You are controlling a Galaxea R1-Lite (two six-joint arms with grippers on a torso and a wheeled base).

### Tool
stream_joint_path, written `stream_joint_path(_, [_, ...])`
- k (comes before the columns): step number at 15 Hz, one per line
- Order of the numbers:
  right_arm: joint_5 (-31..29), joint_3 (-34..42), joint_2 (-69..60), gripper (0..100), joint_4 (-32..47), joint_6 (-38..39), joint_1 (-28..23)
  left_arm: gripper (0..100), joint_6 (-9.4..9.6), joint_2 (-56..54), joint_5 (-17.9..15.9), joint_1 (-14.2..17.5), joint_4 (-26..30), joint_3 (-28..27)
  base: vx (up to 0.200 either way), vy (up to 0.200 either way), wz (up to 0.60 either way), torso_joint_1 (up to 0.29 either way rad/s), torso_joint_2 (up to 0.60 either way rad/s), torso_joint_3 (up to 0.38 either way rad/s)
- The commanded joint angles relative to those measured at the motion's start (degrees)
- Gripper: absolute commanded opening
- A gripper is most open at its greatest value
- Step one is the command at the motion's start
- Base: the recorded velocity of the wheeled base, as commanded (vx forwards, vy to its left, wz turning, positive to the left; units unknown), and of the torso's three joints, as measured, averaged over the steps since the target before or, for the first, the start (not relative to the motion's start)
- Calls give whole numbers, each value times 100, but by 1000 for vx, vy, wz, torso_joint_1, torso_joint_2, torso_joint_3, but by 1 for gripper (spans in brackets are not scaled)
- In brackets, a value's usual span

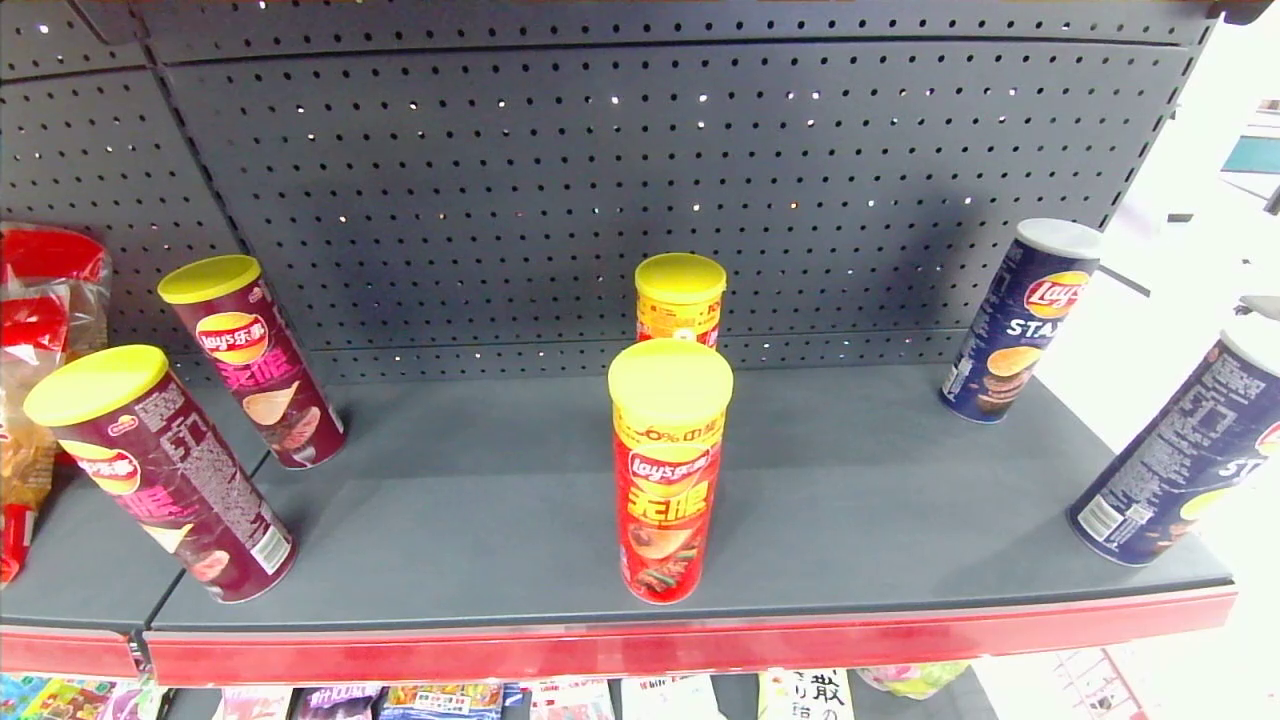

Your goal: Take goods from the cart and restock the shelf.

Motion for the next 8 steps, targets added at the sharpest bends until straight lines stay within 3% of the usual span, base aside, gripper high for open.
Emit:
stream_joint_path(1, [0, 0, -2, 100, -1, -2, 1, 100, -62, 109, -62, -57, -5, 4, 0, 0, 0, 0, 0, 0])
stream_joint_path(8, [0, 0, -2, 100, -1, -2, 1, 100, -71, -49, 149, 13, -23, 13, 0, 0, 0, 0, 0, 0])
